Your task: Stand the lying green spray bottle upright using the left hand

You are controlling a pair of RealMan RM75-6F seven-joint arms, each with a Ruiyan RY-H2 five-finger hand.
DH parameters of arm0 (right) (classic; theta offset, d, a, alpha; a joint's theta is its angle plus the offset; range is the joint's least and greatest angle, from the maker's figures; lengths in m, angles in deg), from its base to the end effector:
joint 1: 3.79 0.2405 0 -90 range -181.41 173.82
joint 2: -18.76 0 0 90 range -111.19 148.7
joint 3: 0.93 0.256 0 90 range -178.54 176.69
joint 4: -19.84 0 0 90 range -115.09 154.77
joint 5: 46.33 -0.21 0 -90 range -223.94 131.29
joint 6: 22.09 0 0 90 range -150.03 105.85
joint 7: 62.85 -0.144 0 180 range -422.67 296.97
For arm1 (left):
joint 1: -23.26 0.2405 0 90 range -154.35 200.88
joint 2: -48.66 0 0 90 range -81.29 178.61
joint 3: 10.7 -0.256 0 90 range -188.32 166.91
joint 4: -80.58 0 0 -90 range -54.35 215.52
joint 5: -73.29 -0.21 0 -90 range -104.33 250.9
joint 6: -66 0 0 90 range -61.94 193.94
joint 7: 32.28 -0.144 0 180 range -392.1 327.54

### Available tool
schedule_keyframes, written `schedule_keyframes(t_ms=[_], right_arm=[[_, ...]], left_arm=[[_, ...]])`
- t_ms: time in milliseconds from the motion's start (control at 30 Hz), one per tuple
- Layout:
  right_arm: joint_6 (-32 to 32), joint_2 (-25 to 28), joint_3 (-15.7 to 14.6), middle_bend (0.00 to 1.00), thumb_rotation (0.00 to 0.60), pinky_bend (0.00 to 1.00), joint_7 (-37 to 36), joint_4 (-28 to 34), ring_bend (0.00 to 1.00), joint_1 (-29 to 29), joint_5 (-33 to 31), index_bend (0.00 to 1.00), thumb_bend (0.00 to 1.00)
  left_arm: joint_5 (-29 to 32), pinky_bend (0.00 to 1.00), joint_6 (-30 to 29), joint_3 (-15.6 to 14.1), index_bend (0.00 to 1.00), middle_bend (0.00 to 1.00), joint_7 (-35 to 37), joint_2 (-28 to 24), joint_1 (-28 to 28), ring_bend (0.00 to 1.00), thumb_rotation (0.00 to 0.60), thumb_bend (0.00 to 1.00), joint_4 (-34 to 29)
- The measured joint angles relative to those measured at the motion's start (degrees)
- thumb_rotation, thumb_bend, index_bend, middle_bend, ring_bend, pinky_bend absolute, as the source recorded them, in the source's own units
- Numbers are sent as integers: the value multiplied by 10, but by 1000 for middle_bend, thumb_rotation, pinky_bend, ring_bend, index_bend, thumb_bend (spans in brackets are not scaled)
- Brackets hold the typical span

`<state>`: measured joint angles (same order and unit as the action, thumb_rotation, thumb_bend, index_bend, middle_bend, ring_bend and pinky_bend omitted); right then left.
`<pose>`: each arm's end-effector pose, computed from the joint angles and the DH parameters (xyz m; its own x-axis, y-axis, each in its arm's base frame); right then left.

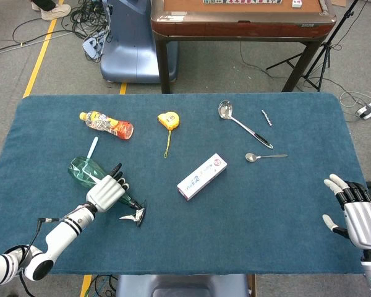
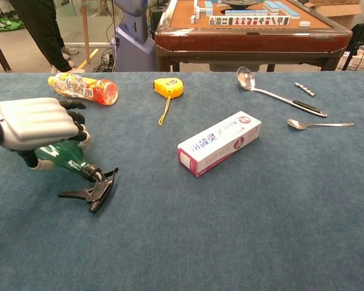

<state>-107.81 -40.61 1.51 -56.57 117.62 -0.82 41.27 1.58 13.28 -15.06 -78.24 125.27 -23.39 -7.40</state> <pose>-0.3000 -0.1685 0.1753 0.4852 -0.0111 0.8743 -0.8744 -0.0130 0.4851 -0.1876 0.3240 0.0156 0.9403 -0.0286 0.3392 0.2508 -0.6157 -0.7470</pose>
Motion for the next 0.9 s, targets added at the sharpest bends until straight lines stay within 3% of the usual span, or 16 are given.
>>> schedule_keyframes(t_ms=[233,567,767,900], right_arm=[[1,0,0,144,600,160,5,3,135,0,0,178,214],[-3,2,2,144,600,160,15,8,136,-1,-2,178,214],[-3,2,2,144,600,160,16,10,136,-1,-2,178,214],[-1,2,3,144,600,160,14,9,135,-1,-5,178,214]], left_arm=[[-41,0,-23,26,483,445,174,-16,10,190,600,328,-2],[-73,0,-60,90,462,446,553,-36,28,188,600,328,-1],[-55,0,-62,137,457,445,760,-30,37,186,600,328,12],[-15,0,-47,174,453,445,859,-13,41,185,600,328,24]])
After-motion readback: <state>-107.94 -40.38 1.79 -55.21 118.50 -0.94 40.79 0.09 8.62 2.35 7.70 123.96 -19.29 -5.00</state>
